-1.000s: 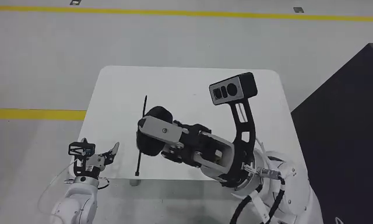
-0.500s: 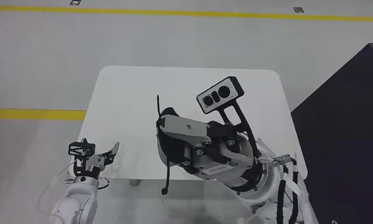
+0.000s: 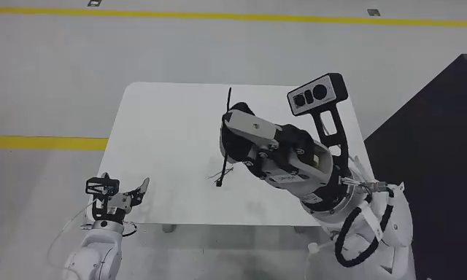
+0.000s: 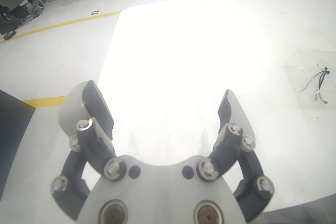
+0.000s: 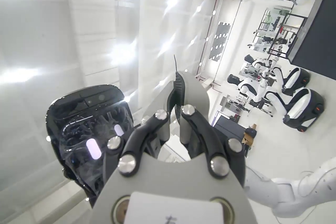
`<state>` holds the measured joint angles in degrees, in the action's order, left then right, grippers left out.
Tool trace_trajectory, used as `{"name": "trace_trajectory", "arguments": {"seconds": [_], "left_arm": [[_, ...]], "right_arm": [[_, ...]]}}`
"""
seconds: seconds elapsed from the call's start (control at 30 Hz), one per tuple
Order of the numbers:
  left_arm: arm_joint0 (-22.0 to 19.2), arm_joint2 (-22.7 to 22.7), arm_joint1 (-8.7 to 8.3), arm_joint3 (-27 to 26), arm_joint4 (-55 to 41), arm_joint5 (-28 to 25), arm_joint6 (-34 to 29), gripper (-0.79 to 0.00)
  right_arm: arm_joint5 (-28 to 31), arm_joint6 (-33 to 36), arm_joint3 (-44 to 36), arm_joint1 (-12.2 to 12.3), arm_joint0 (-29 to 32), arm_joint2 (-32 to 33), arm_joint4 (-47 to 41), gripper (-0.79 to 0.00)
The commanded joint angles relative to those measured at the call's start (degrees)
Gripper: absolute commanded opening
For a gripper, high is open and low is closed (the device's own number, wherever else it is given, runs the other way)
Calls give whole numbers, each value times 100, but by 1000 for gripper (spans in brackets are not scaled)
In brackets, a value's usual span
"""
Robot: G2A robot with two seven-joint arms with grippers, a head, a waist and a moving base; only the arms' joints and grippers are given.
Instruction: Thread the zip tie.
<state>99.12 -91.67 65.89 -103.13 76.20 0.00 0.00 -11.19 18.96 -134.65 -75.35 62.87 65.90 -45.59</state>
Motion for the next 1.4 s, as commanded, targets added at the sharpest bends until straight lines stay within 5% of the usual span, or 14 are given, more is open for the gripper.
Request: {"name": "trace_trajectory", "arguments": {"seconds": [0.0, 0.23, 0.37, 0.73, 0.93, 1.27, 1.37], "left_arm": [[0, 0, 0, 0, 0, 0, 0, 0], [0, 0, 0, 0, 0, 0, 0, 0], [0, 0, 0, 0, 0, 0, 0, 0], [0, 0, 0, 0, 0, 0, 0, 0], [0, 0, 0, 0, 0, 0, 0, 0], [0, 0, 0, 0, 0, 0, 0, 0], [0, 0, 0, 0, 0, 0, 0, 0]], "right_arm": [[8, -4, 0, -1, -1, 1, -6, -785], [-11, 33, 55, 16, 115, 64, 123, -785], [179, 158, 99, 84, 516, 771, 315, -785], [2057, 2473, 1182, 218, 1798, 2176, 210, -785], [2845, 2004, 1682, 168, 1927, 2159, -20, -785], [2845, 2004, 1682, 168, 1927, 2159, -20, -785], [2710, 1556, 1919, 174, 1926, 2294, 214, -785]]}}
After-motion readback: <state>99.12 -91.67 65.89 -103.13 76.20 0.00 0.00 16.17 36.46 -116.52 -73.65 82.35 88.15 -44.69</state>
